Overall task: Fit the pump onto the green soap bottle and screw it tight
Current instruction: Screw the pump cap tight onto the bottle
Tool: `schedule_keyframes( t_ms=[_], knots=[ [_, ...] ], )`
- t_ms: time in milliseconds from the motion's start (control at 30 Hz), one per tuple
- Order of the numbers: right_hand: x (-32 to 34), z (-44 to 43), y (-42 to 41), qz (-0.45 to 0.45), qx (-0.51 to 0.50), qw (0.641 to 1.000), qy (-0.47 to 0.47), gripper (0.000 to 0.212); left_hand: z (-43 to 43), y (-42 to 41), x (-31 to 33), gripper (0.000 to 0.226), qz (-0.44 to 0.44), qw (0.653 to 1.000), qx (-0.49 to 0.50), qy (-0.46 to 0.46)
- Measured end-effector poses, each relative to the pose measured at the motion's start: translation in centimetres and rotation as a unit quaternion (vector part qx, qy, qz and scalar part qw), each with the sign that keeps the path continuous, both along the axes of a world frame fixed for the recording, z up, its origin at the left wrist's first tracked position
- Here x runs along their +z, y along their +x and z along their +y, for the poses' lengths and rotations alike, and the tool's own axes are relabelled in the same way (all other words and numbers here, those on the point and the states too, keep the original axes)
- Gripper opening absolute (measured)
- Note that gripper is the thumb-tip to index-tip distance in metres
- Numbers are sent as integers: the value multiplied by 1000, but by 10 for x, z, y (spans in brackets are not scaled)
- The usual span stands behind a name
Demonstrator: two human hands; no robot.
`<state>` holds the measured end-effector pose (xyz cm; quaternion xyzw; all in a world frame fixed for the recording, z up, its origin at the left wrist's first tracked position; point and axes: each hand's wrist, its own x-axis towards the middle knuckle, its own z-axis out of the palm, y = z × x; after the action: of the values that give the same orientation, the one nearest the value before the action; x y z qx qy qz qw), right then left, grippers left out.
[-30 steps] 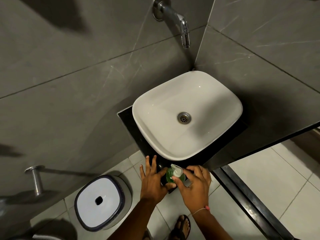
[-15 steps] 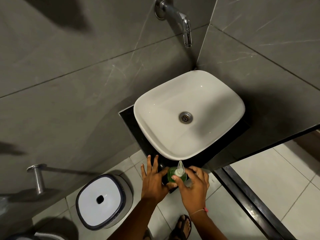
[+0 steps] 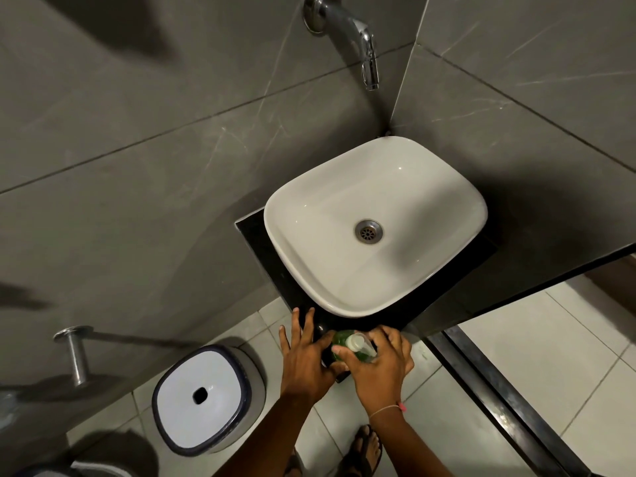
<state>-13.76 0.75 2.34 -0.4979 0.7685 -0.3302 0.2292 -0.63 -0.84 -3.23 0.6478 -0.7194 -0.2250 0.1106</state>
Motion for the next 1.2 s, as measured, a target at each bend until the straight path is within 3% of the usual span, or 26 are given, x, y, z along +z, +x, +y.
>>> schedule_keyframes(
  t_ms=[133,233,333,633,867,1033,1133,1200],
  knots=[
    [3,0,4,20,-8,1000,16,53,0,-1,0,48,12,1000,6,5],
    [3,8,-6,2,31,999,-26,44,0,-1,2,62,11,1000,3,-4],
    [3,5,-9,-12,8,1000,-26,33,0,-1,4,67,-1,1000,0,0],
    [1,6,-8,22,34,999,-23,42,0,-1,4,65,-1,1000,1,2],
    [3,-1,5,27,-23,999,16,39,1,-3,1,56,3,1000,8,0],
    [0,10,-6,21,36,999,-26,41,2,-3,2,64,4,1000,7,-6],
    [0,6,-7,23,3,1000,-21,33,2,-3,2,65,4,1000,8,-5],
    [1,3,-1,31,-15,999,-6,38,0,-2,2,63,-2,1000,3,0]
  ],
)
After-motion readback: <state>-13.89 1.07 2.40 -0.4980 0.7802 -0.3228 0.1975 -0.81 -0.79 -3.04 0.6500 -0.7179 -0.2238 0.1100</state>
